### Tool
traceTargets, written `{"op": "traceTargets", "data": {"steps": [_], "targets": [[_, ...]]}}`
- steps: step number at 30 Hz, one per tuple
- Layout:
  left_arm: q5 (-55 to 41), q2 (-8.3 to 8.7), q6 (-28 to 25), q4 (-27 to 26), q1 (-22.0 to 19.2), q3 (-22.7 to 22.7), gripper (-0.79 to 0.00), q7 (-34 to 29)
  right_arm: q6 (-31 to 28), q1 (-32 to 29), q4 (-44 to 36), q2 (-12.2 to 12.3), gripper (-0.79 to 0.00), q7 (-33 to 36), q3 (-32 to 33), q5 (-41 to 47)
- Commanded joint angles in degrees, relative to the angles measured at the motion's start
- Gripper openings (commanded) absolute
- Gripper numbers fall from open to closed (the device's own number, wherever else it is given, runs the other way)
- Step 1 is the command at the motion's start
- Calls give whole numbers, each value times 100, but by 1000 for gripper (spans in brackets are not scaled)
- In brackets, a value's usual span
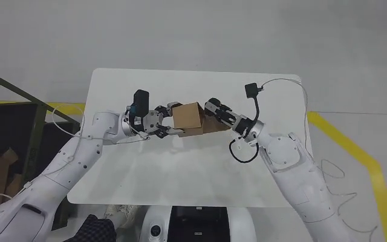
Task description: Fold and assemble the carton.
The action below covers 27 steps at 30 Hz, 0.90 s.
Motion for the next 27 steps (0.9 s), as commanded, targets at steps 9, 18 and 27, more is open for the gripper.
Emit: {"op": "traceTargets", "data": {"steps": [9, 18, 27], "targets": [[34, -18, 0, 11, -22, 10, -606, 61, -46, 17, 39, -48, -785, 134, -264, 211], [75, -18, 0, 20, -14, -9, -613, 143, -92, -15, 72, 4, -785, 133, 153, 410], [123, 10, 0, 19, -4, -70, -631, 296, 345, -530, -89, 232, -785, 658, 1440, 673]]}}
